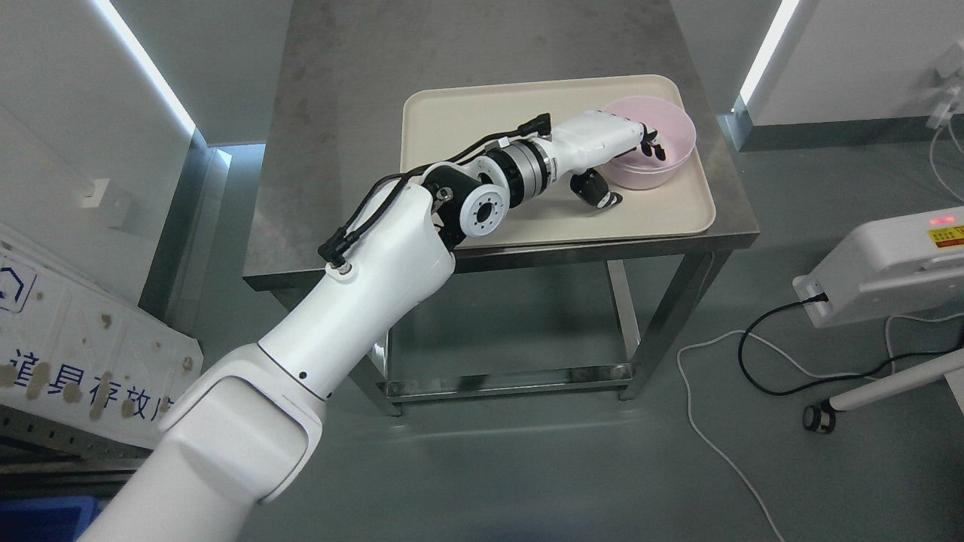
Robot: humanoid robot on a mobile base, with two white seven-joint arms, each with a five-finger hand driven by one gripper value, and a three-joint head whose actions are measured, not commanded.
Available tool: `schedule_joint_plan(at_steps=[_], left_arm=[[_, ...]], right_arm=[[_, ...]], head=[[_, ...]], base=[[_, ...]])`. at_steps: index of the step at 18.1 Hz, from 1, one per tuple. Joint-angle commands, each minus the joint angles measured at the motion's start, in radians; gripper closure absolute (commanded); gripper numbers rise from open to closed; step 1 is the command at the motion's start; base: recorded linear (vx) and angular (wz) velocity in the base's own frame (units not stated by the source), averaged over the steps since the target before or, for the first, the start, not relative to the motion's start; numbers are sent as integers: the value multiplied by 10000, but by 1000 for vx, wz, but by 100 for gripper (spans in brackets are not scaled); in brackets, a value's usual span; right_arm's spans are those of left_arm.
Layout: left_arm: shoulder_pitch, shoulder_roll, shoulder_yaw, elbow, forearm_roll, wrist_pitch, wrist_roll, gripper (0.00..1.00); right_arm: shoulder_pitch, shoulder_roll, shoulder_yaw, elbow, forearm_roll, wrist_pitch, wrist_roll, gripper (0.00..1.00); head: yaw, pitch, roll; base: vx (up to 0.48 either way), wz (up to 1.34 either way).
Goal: Stack pink IKEA bowls on left shelf middle
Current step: 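Lower the held bowl into the other pink bowl with the left hand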
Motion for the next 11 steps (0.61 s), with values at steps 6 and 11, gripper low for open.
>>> schedule_joint_plan(at_steps=[6, 11], left_arm=[[558, 175, 2165, 331, -256, -1603, 393, 86], [1311, 175, 2536, 316, -317, -2204, 345, 87]], right_arm=[[0, -175, 0, 0, 0, 8, -7, 0], [0, -175, 0, 0, 0, 8, -7, 0]], head=[[0, 0, 0], [0, 0, 0]], base=[[0, 0], [0, 0]])
